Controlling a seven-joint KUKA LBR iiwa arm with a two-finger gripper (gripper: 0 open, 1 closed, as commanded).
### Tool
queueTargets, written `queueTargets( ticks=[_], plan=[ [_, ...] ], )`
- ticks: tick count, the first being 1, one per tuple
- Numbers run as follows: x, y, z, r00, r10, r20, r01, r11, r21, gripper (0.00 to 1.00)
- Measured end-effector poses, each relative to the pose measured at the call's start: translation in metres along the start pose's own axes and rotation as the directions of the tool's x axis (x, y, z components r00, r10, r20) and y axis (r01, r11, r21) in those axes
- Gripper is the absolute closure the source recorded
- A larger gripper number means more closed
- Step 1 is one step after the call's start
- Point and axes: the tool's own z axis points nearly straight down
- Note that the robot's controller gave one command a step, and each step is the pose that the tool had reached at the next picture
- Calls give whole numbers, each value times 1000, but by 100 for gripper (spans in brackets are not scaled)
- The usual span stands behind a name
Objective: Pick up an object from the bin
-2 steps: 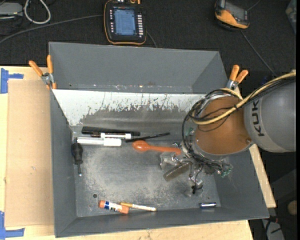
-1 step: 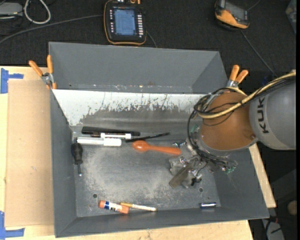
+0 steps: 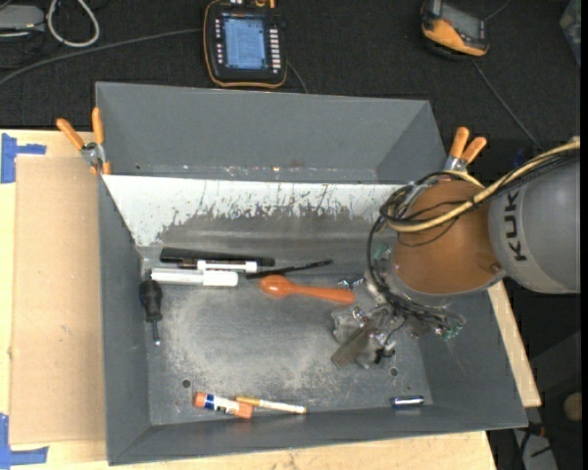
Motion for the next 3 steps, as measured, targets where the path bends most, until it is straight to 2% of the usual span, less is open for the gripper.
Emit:
queueTargets(
  ticks=[1, 3],
  plan=[
    [0, 1, -2, 1000, 2, -1, -2, 1000, -1, 100],
    [0, 3, -29, 1000, 5, -2, -5, 1000, -4, 100]
  ],
)
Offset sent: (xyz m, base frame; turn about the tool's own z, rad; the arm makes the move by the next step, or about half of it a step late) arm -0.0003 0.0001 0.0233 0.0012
